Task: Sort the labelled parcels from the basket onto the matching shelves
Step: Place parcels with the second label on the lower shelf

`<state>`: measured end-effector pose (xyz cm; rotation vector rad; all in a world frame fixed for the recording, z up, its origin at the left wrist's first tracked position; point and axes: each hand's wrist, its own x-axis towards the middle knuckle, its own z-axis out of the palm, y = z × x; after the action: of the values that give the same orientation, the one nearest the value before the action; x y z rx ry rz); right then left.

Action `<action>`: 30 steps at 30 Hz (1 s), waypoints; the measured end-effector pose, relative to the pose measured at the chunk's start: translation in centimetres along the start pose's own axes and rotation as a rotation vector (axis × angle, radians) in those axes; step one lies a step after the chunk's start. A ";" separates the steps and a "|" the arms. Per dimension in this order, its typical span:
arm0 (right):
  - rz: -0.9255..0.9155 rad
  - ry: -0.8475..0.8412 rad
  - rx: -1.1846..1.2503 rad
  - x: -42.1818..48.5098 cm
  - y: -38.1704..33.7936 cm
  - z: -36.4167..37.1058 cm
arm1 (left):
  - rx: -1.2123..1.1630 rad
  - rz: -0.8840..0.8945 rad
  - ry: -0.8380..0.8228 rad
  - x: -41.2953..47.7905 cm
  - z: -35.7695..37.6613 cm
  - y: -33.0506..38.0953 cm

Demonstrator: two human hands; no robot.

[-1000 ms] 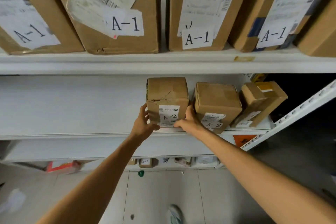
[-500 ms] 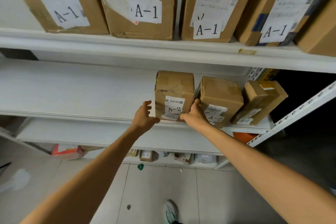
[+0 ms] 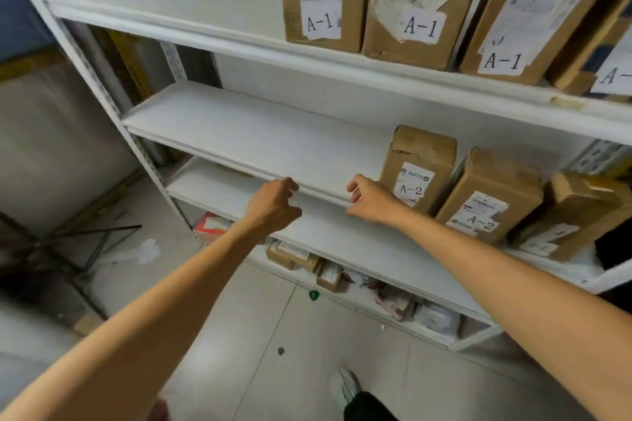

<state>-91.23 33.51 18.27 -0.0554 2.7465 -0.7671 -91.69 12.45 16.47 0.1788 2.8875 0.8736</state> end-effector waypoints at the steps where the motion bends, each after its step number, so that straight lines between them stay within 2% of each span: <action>1: -0.060 -0.048 -0.040 0.0 -1.4 0.9 | 0.014 -0.041 0.010 -1.3 -0.7 -1.3; 4: -0.256 -0.172 -0.129 -0.2 -6.0 4.2 | 0.023 -0.190 0.013 -5.4 -2.9 -5.0; 10: -0.584 -0.344 -0.256 -0.7 -14.4 9.3 | 0.049 -0.459 0.147 -14.1 -5.9 -10.0; 18: -1.023 -0.560 -0.384 -4.4 -21.6 15.9 | 0.033 -0.865 0.330 -27.5 -4.9 -12.5; 24: -1.399 -0.803 -0.517 -13.1 -24.0 23.5 | -0.100 -1.201 0.526 -40.4 1.3 -9.8; 30: -1.735 -1.088 -0.583 -26.3 -22.8 29.6 | -0.236 -1.596 0.695 -53.8 10.4 -2.2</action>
<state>-58.49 2.08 12.71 -2.2331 1.1867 0.0134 -37.33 8.37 10.98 -2.3383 2.0653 0.8377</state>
